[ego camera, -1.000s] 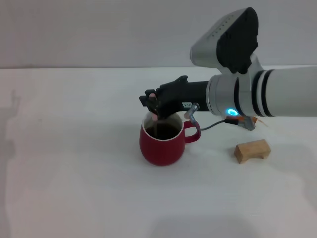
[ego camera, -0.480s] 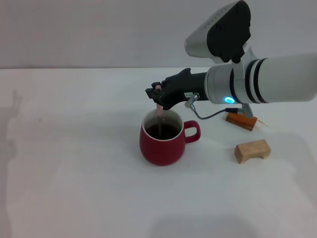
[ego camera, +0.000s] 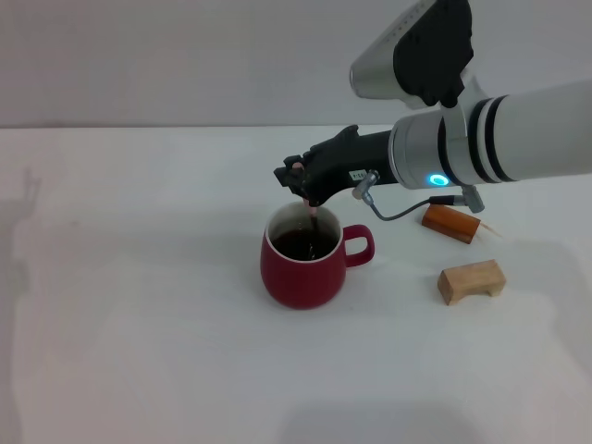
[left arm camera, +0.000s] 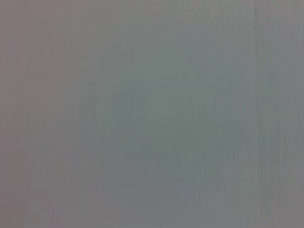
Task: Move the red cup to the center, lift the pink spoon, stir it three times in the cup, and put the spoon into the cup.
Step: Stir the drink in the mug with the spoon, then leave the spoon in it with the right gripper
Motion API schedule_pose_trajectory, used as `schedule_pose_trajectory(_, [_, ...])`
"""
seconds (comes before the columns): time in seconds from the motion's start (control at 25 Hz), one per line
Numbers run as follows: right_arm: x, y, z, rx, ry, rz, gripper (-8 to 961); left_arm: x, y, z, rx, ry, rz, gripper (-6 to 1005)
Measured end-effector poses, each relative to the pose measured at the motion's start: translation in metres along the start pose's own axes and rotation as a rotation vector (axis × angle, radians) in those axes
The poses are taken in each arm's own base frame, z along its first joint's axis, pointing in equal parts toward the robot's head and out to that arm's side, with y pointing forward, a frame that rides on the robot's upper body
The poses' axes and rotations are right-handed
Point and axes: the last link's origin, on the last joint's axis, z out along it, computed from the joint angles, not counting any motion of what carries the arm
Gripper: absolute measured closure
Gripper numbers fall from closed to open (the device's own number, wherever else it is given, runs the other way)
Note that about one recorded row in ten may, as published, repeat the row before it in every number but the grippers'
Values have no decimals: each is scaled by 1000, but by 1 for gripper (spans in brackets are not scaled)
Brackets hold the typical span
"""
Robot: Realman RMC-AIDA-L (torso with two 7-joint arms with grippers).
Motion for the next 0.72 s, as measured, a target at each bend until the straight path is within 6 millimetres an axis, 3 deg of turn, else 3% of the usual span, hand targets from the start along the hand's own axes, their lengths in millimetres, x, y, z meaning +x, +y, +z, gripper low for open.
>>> schedule_pose_trajectory(0.72, [-13,9,-8,4,-21,-31,820,0,-1,0,2,0,1,153])
